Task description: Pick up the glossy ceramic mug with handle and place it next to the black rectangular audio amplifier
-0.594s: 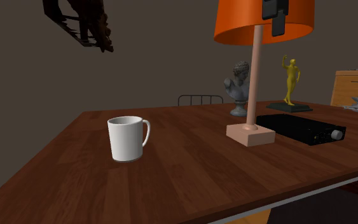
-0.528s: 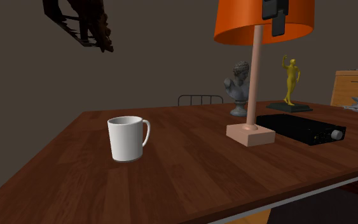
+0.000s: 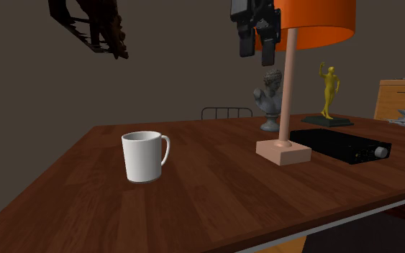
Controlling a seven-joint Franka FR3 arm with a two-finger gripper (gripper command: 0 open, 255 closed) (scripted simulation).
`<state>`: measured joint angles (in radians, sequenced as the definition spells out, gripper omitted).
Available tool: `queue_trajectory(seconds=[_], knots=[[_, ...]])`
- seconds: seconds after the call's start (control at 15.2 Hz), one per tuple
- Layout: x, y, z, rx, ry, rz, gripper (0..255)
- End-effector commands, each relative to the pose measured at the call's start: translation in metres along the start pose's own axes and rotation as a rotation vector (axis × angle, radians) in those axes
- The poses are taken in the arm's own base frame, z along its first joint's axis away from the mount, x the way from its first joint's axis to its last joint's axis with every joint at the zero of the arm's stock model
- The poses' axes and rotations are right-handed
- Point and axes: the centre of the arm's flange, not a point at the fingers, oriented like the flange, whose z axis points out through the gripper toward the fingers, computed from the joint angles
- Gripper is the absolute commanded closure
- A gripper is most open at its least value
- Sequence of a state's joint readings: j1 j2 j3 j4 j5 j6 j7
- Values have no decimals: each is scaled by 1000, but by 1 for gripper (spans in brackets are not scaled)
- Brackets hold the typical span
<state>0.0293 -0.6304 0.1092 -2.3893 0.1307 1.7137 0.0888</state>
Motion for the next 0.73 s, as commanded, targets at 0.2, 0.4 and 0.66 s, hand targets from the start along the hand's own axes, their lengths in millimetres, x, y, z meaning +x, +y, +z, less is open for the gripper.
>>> queue_trajectory(seconds=[0.2, 0.4, 0.66], knots=[[51, -29, 33, -23, 24, 0, 0], [81, -46, 52, -38, 37, 1, 0], [121, -68, 76, -57, 54, 1, 0]])
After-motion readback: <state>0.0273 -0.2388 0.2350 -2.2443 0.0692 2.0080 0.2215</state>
